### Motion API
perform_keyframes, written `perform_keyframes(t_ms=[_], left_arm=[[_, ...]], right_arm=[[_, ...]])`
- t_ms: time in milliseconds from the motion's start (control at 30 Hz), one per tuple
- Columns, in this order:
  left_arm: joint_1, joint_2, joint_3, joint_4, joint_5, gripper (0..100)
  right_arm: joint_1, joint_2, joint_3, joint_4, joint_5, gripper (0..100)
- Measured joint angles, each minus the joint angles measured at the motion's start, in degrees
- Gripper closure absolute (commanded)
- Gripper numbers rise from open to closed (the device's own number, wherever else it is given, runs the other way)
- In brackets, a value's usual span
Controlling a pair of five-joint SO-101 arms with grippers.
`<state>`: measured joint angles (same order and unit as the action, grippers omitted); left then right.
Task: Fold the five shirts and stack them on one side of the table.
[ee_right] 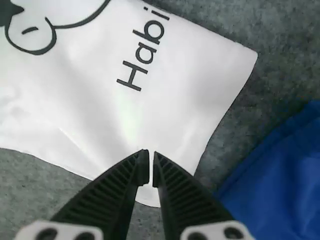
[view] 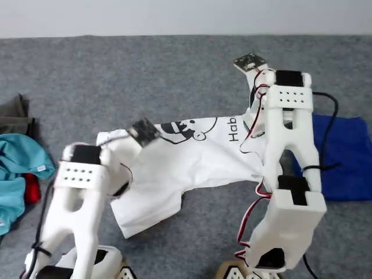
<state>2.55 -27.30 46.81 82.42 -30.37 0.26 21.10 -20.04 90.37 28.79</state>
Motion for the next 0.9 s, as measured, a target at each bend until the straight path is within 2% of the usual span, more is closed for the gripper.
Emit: perform_keyframes(t_ms=[133,267,367,533,700,900], left_arm=[[0.6,0.0,7.2,-5.5,0.2,99],[0.6,0.0,14.8,-11.9,-2.6,99],[0.6,0.0,19.1,-13.5,-4.5,99],[-6.4,0.0,19.6,-13.9,-6.7,99],[-13.4,-0.1,17.8,-9.6,-10.8,99],[-20.7,-0.1,4.6,2.1,-11.4,99]], right_arm=[[-0.2,0.1,0.0,0.0,-3.4,98.9],[-0.1,0.1,0.0,1.3,-4.1,98.9],[-0.1,0.1,0.0,3.3,-4.1,98.9],[-0.1,0.1,0.0,5.7,-4.1,98.9],[-0.1,0.1,0.0,6.3,-4.1,98.9],[-4.7,-1.5,0.0,8.4,-4.1,98.9]])
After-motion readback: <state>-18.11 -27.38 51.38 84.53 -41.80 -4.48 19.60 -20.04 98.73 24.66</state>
